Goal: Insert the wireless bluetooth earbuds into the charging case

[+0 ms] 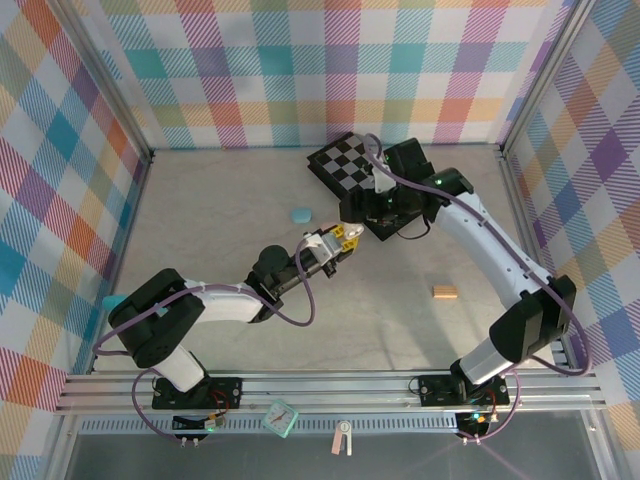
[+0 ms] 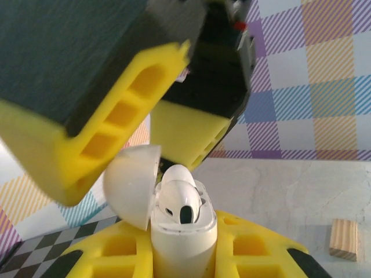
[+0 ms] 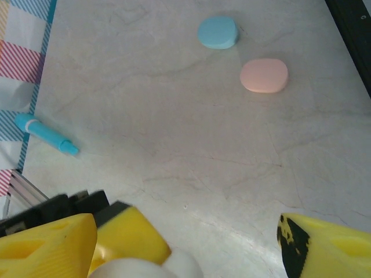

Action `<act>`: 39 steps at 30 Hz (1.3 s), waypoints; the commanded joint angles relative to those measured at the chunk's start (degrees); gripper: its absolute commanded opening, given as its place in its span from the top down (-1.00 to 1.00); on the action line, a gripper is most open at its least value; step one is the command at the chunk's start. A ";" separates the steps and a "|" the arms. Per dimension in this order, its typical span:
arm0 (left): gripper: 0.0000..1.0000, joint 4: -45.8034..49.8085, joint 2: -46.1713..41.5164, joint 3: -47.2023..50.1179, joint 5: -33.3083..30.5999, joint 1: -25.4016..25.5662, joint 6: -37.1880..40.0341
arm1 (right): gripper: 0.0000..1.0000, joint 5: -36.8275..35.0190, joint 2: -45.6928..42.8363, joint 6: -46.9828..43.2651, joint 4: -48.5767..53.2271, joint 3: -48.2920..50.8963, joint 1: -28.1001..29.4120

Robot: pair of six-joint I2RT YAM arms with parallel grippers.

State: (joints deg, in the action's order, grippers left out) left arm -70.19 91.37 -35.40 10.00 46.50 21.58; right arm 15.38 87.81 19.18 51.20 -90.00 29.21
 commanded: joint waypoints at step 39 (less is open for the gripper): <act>0.84 90.32 9.77 -26.94 2.51 -4.54 -34.59 | -0.98 3.23 -38.80 -28.50 -24.06 39.74 0.16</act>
State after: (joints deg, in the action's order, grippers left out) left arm 17.30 100.42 -59.70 12.56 42.24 -11.33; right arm 17.63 49.78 -8.05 29.30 -51.27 29.23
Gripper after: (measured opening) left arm 0.195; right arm 0.991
